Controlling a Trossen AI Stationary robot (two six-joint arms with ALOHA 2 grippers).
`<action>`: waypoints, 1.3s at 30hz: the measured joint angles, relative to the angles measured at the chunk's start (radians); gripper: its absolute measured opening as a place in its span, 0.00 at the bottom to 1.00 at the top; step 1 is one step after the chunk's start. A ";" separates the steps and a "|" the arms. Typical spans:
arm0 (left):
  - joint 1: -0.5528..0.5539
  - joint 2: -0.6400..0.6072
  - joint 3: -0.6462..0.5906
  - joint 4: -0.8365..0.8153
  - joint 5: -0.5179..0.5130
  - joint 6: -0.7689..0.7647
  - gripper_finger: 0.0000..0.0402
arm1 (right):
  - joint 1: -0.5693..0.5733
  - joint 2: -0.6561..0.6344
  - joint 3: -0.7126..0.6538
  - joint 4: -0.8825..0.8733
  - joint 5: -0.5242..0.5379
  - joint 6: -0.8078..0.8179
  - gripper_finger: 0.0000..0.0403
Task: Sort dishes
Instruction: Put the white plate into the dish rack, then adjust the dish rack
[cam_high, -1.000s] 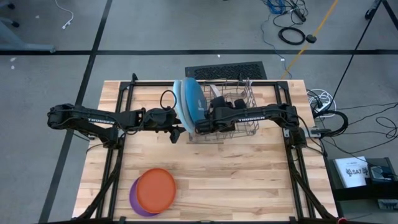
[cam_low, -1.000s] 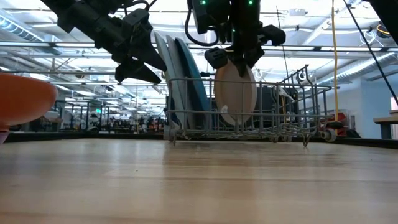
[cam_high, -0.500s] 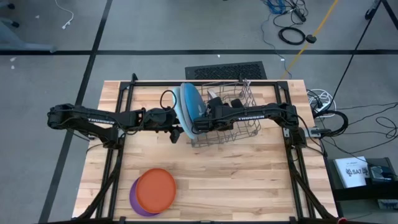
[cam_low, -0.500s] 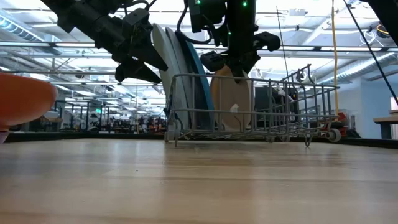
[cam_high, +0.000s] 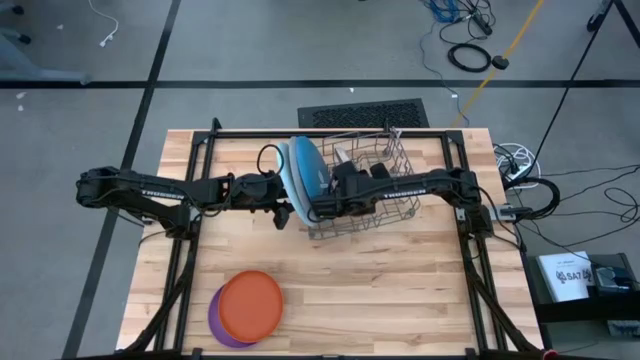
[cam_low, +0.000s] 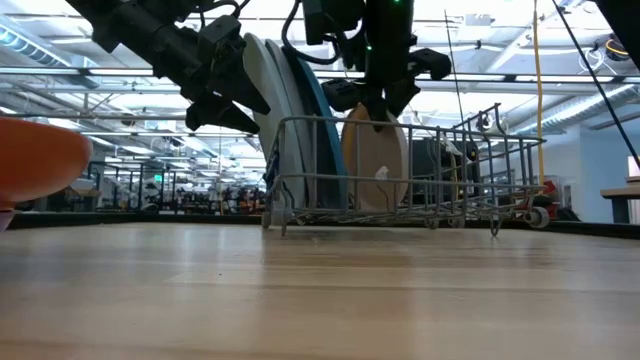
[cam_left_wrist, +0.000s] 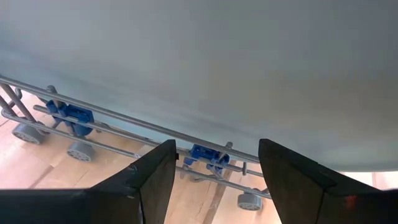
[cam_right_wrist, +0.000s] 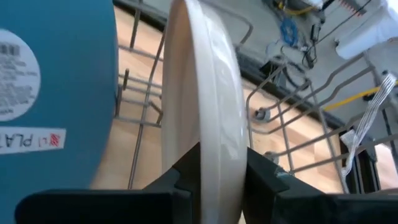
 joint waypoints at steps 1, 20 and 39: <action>0.000 0.000 0.000 0.000 0.000 0.000 0.57 | 0.004 0.000 0.000 0.001 0.015 0.002 0.19; 0.000 0.000 0.000 -0.001 -0.004 -0.010 0.57 | 0.085 -0.083 0.000 0.008 0.152 -0.053 0.45; 0.000 0.000 0.000 -0.039 0.014 -0.023 0.57 | 0.341 -0.238 -0.050 -0.132 0.190 -0.184 0.45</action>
